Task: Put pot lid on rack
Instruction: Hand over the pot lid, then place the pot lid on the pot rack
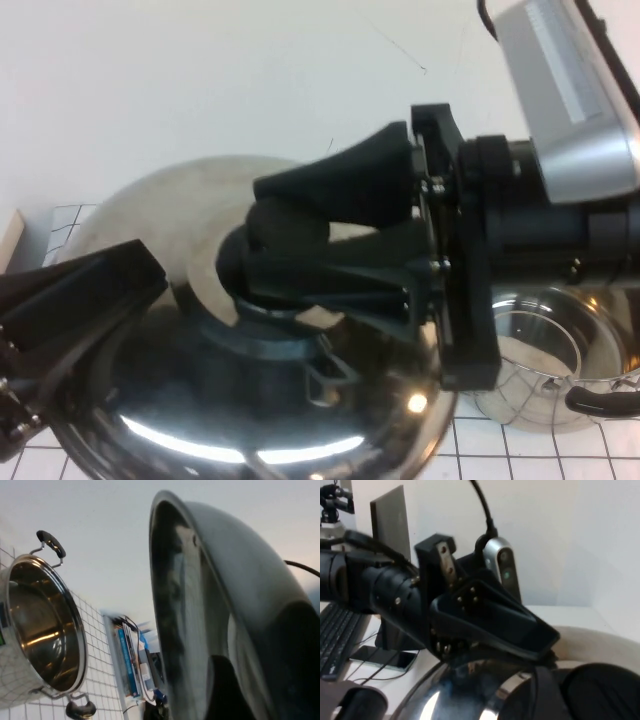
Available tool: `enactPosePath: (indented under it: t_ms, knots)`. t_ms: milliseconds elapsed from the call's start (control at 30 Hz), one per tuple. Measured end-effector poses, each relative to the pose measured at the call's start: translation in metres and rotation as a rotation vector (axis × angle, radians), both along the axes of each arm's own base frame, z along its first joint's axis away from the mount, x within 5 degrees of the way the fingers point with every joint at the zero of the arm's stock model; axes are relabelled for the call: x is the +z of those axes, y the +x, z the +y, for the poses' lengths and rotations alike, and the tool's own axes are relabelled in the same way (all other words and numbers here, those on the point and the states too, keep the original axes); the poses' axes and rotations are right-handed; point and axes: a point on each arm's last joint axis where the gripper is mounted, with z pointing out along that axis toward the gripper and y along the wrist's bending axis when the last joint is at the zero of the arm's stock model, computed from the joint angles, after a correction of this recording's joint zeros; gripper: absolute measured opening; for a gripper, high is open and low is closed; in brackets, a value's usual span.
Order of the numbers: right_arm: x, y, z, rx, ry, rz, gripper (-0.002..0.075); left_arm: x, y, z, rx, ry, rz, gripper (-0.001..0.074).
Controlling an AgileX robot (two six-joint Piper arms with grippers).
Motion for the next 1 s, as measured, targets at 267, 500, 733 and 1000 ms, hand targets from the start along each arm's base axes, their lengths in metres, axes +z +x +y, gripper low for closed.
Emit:
enactPosePath:
  t_ms: [267,500,733,1000]
  knots:
    - [0.000,0.012,0.008,-0.017,-0.027,-0.026,0.0351,0.009,-0.002,0.000,-0.008,-0.013,-0.072,0.0179]
    - [-0.004,0.015,0.011,-0.026,-0.032,0.089,0.0368,0.008,-0.001,0.000,0.007,0.022,-0.109,0.0179]
    - [0.004,0.017,0.008,-0.033,0.008,0.148,0.0654,0.002,0.005,0.004,0.084,0.148,-0.186,0.0178]
    - [0.031,0.023,-0.043,-0.095,0.089,0.202,0.0690,0.018,0.025,0.009,0.202,0.187,-0.213,0.0176]
